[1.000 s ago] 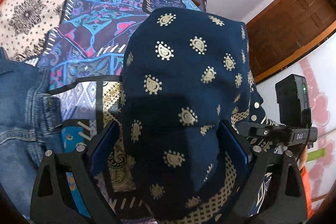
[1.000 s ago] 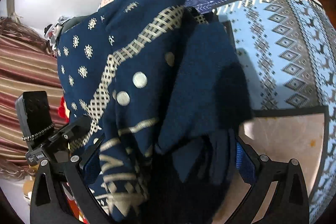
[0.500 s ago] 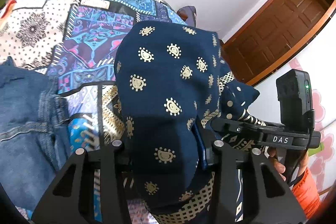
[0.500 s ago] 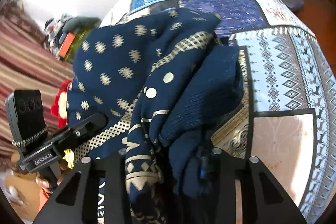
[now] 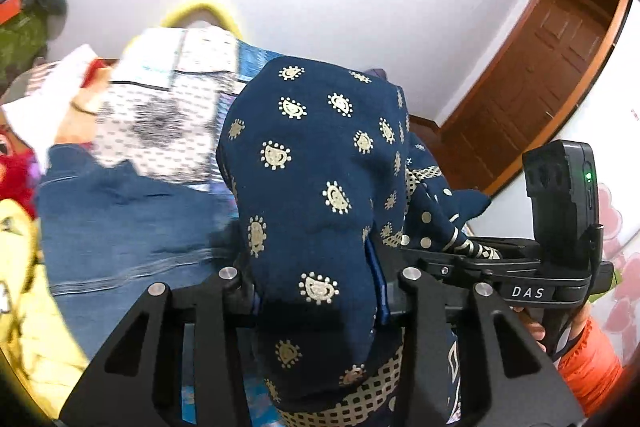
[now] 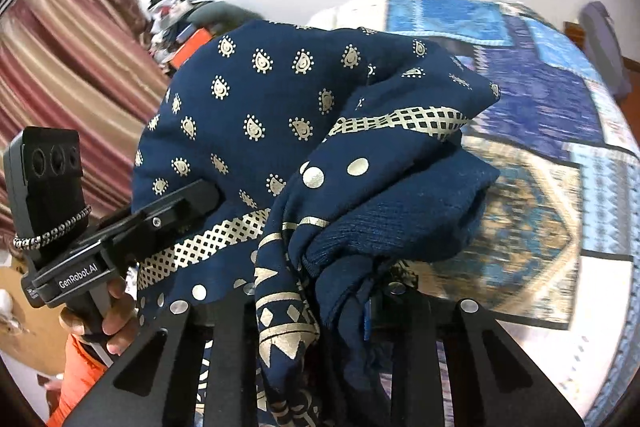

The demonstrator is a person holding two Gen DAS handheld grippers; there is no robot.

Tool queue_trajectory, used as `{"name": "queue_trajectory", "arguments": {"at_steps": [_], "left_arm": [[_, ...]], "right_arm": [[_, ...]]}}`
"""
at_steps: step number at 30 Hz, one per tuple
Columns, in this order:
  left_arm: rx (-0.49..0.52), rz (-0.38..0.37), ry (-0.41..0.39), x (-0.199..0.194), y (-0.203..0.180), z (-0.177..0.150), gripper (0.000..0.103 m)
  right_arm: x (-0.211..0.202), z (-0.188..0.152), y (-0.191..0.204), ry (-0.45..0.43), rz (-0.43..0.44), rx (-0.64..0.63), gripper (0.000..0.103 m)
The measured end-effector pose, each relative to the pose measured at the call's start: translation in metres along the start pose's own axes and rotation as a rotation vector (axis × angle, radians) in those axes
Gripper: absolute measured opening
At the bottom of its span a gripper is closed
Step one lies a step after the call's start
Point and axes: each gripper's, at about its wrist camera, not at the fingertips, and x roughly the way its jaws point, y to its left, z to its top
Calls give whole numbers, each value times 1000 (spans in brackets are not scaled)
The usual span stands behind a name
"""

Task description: Fold large clothes

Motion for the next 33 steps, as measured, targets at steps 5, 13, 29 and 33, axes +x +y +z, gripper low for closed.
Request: {"name": "queue_trajectory", "arguments": {"at_steps": [5,13,29,33], "left_arm": [[-29,48,-20,-23,43,-2,38],[-175,96,-20,-22,134,-16,38],[-120,244,69,18,197,-63,68],[-47,367,51,1,182,-64,69]], "right_arm": [[34,4,35,17,50,-6,22],[116,17,78,76,60,-48,22],[172,-4,75,80,-189,-341,76],[144,-12,83,23,-228,-405,76]]}}
